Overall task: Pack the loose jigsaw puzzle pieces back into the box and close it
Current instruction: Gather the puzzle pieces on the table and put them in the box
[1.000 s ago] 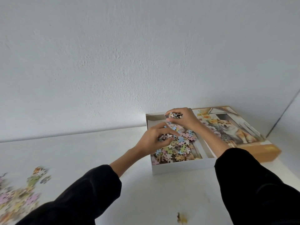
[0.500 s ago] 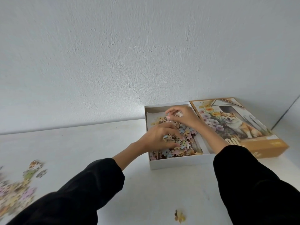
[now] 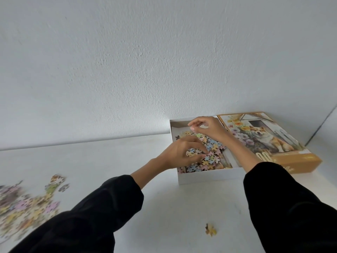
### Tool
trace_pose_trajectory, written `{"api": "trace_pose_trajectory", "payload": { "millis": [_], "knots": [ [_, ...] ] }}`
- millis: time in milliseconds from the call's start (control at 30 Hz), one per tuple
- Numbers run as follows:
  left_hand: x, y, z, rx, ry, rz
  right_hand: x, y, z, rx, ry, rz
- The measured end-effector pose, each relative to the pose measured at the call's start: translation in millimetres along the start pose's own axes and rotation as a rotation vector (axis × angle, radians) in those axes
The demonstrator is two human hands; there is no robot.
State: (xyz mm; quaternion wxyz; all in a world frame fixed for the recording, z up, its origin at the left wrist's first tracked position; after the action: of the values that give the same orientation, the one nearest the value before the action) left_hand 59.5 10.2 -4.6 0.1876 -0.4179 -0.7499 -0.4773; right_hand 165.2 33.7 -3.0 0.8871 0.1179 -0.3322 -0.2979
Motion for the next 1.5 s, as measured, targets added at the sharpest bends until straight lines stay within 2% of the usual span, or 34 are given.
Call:
{"api": "trace_pose_trajectory", "payload": {
  "millis": [167, 367, 733, 1000, 1233, 1400, 1500],
  "knots": [
    [33.3, -23.6, -6.1, 0.009, -0.043, -0.073, -8.5, -15.4, 33.2, 0.027, 0.003, -0.014],
    [86.1, -85.5, -9.8, -0.003, -0.013, -0.07, -44.5, -37.8, 74.7, 0.024, 0.011, -0.037],
    [206.0, -241.5, 62.9, 0.147, 0.164, -0.013, -179.5, -110.0, 145.8, -0.07, 0.042, -0.036],
    [231.8, -325.1, 107.1, 0.261, 0.255, 0.021, -261.6, -168.5, 163.9, -0.039, -0.091, -0.026],
    [221.7, -350.3, 109.6, 0.28, 0.373, 0.079, -268.2, -196.4, 161.6, -0.065, -0.249, -0.068],
    [225.1, -346.2, 110.3, 0.264, 0.362, 0.0, -251.1, -199.8, 163.0, -0.079, -0.267, -0.094],
    [219.6, -330.4, 105.9, 0.225, 0.331, -0.032, -216.3, -201.7, 158.8, -0.109, -0.307, -0.189]
  ]
}}
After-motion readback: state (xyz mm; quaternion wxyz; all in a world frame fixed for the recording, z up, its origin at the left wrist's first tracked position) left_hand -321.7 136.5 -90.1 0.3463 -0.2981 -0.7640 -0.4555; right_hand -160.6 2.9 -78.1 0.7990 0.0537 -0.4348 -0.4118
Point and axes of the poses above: each hand's wrist, its own y-axis towards the middle knuckle, its own x-axis out of the back of the hand, z = x × y, the point moved 10 cm from there along y, towards the middle knuckle, and after that the axes turned 14 degrees about -z, right-handed, at the moved point
